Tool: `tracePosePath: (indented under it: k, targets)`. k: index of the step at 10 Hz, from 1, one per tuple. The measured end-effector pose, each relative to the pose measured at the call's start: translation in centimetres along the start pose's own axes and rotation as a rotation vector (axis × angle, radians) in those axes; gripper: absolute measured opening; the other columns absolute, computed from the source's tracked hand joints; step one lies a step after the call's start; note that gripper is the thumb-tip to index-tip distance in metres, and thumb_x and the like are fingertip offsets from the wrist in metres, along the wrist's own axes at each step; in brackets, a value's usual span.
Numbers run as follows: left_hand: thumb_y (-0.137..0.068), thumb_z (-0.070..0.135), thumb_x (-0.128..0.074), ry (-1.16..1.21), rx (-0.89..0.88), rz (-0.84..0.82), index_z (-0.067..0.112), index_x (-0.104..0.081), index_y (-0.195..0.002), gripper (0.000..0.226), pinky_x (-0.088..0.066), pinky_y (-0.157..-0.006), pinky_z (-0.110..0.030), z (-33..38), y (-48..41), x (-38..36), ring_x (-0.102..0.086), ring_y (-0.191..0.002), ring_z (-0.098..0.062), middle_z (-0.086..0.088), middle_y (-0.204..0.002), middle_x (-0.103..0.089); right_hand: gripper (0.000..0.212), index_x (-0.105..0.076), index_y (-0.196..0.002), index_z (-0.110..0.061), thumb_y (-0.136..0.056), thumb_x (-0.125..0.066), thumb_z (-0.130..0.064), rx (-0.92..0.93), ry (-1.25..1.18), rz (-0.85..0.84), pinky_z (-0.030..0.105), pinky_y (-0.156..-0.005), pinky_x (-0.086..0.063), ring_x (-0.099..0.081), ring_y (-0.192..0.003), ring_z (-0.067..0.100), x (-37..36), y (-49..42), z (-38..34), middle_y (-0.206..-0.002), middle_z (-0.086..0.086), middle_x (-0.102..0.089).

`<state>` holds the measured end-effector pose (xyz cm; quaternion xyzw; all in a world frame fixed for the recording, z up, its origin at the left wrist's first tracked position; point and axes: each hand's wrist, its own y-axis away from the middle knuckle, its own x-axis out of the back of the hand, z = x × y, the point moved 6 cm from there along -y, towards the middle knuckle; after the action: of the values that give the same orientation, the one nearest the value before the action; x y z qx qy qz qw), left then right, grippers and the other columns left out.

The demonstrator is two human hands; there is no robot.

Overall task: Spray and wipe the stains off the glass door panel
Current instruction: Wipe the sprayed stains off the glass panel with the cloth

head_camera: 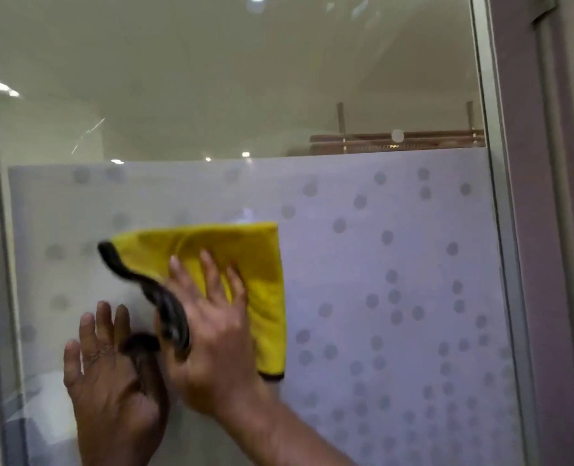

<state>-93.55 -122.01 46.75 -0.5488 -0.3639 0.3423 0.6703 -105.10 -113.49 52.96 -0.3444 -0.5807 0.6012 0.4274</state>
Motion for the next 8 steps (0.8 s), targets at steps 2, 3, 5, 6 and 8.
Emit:
tracePosePath:
  k: [2, 3, 5, 6, 8]
  targets:
    - [-0.103, 0.046, -0.030, 0.005, -0.035, 0.102, 0.009, -0.020, -0.160, 0.068, -0.004, -0.128, -0.042, -1.0, -0.6, -0.5, -0.002, -0.161, -0.019, -0.029, -0.158, -0.037, 0.049, -0.036, -0.146, -0.047, -0.100, -0.050, -0.052, 0.099, 0.356, 0.083, 0.044, -0.125, -0.020, -0.034, -0.152, 0.018, -2.0, 13.4, 1.2, -0.163, -0.021, -0.033]
    - [-0.104, 0.042, -0.032, 0.050, -0.019, 0.131, 0.003, -0.031, -0.158, 0.066, -0.010, -0.127, -0.042, 1.1, -0.3, 2.0, -0.023, -0.155, -0.034, -0.025, -0.161, -0.036, 0.062, -0.038, -0.141, -0.054, -0.084, -0.063, -0.061, -0.121, 0.350, -0.049, 0.044, -0.124, -0.024, -0.042, -0.147, 0.016, -7.6, 25.8, 4.4, -0.156, -0.025, -0.043]
    - [-0.105, 0.045, -0.029, 0.050, -0.040, 0.092, -0.001, -0.033, -0.156, 0.069, -0.017, -0.125, -0.054, 1.1, -0.1, 1.8, -0.026, -0.154, -0.038, -0.022, -0.165, -0.030, 0.064, -0.045, -0.150, -0.029, -0.090, -0.054, -0.051, -0.262, 0.319, 0.159, 0.055, -0.124, -0.020, -0.029, -0.154, 0.033, 9.5, 31.1, 12.2, -0.165, 0.000, -0.034]
    - [-0.106, 0.045, -0.028, 0.032, -0.047, 0.090, -0.001, -0.032, -0.156, 0.068, -0.019, -0.124, -0.056, 1.1, 0.0, 1.6, -0.027, -0.154, -0.039, -0.021, -0.165, -0.028, 0.069, -0.051, -0.146, -0.011, -0.084, -0.044, -0.041, -0.653, 0.320, 0.193, 0.060, -0.121, -0.018, -0.019, -0.154, 0.046, 10.0, 19.6, 12.9, -0.166, 0.015, -0.023]
    - [-0.105, 0.047, -0.026, 0.032, -0.039, 0.071, -0.001, -0.034, -0.155, 0.070, -0.022, -0.123, -0.058, 1.0, 0.0, 1.5, -0.029, -0.153, -0.039, -0.022, -0.164, -0.031, 0.066, -0.028, -0.158, -0.023, -0.098, -0.043, -0.046, -0.571, 0.197, 0.502, 0.060, -0.125, -0.014, -0.018, -0.155, 0.038, 13.7, 5.3, 15.3, -0.164, 0.019, -0.030]
